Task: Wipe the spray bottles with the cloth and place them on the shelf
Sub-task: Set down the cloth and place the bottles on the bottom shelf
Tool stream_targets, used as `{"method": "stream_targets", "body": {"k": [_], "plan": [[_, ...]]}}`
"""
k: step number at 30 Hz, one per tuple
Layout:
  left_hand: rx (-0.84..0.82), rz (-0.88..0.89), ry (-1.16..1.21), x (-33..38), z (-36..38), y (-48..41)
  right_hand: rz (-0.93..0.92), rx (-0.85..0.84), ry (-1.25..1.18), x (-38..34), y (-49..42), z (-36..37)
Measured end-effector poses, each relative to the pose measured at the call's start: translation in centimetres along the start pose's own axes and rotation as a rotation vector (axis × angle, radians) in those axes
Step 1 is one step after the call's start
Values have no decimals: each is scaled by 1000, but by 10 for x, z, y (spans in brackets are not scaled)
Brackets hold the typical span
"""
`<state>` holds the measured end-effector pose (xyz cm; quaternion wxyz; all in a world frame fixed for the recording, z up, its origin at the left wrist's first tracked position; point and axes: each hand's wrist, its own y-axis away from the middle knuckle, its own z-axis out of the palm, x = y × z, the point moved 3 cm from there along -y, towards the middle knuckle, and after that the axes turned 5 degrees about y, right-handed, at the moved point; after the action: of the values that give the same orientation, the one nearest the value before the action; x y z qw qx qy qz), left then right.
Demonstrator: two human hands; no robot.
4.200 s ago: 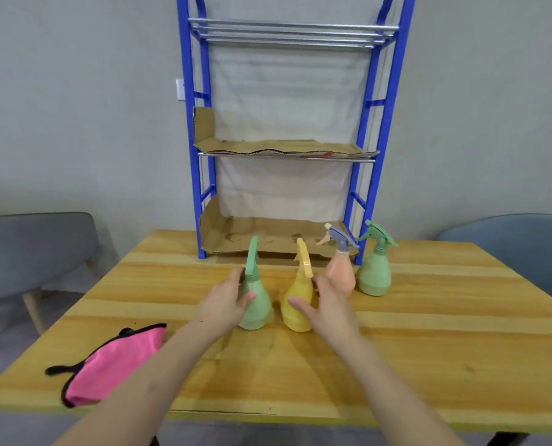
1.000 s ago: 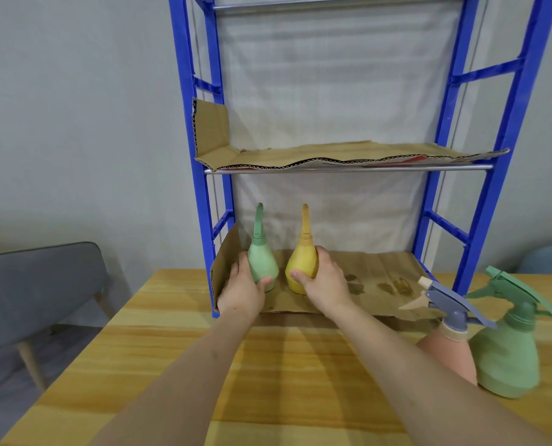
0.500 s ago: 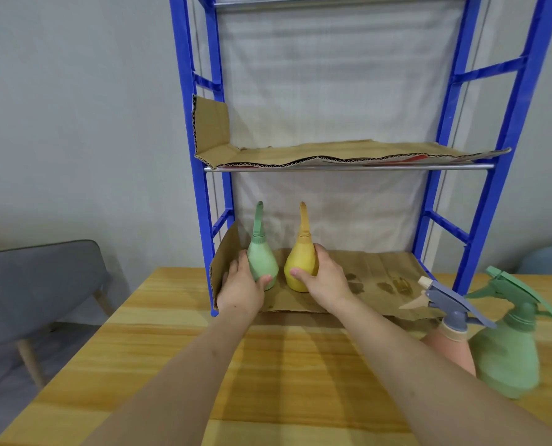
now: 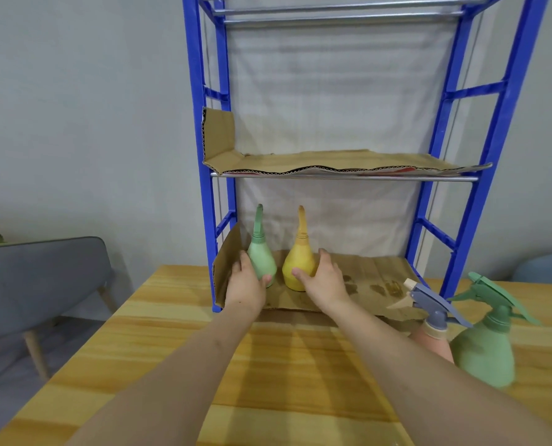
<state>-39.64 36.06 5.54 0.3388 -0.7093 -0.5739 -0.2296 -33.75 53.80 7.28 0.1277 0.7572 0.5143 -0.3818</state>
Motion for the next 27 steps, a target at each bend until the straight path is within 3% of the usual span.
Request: {"method": "stream_targets", "body": {"k": [8, 19, 27], "plan": [[-1, 155, -140, 28, -31, 80, -233, 29, 219, -3, 80, -44], [-27, 421, -326, 91, -36, 233, -573, 335, 464, 47, 231, -133], [-130, 478, -326, 135, 22, 258, -390, 283, 534, 125, 241, -188]]}}
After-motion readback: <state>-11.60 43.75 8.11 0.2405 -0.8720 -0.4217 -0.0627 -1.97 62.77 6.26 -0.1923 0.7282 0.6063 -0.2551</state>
